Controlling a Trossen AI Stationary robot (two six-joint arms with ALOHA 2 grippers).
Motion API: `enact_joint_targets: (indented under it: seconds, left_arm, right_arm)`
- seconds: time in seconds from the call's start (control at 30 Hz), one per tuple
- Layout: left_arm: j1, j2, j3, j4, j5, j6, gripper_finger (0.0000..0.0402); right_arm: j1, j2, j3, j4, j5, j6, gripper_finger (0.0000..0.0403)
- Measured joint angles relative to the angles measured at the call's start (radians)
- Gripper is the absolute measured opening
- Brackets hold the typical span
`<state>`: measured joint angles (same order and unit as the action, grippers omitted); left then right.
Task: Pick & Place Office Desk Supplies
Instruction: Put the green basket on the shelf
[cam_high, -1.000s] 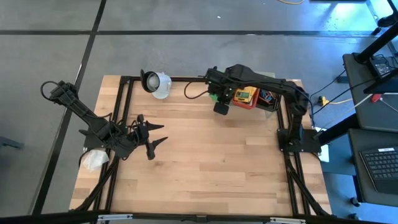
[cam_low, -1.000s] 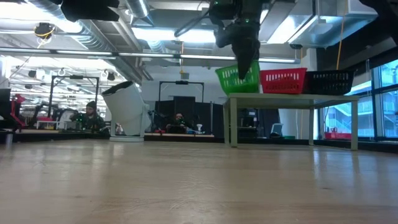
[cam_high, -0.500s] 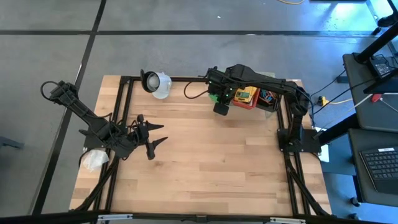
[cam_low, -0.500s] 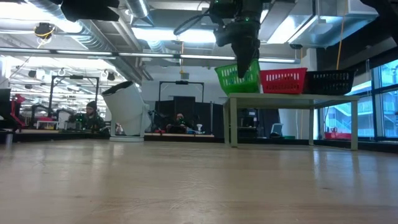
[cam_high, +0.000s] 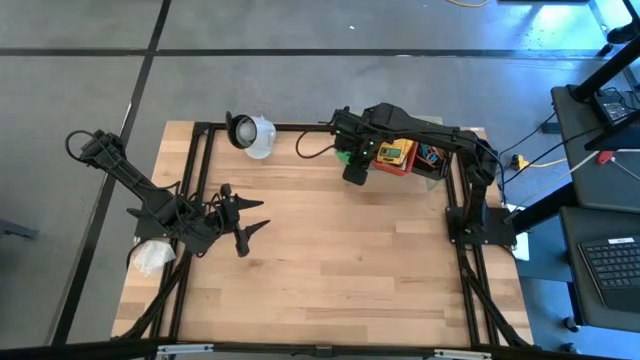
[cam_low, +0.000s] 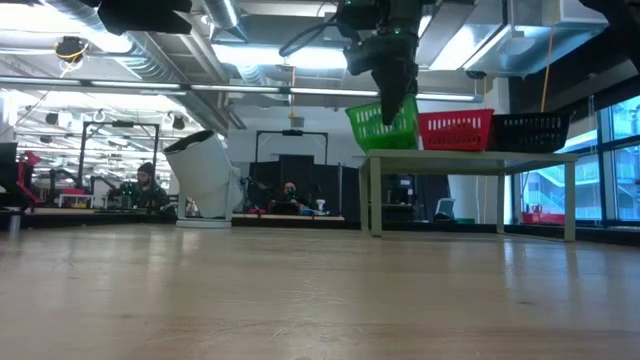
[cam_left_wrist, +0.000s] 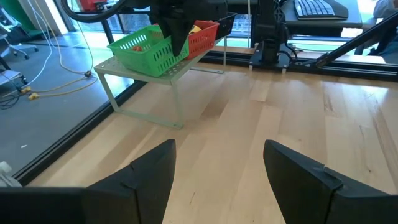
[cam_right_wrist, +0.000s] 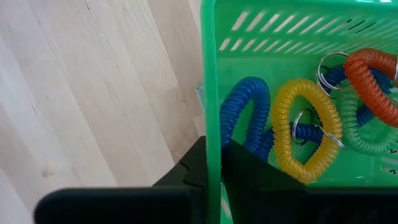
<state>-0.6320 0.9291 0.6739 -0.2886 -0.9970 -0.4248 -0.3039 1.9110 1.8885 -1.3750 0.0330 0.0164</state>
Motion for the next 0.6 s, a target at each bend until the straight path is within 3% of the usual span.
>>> enact_joint_targets:
  seconds: [0.6]
  left_arm:
    - [0.000,0.000,0.000,0.000,0.010,-0.003,0.0237]
  right_arm:
    - [-0.003,0.000,0.000,-0.015,0.003,0.033,0.0118]
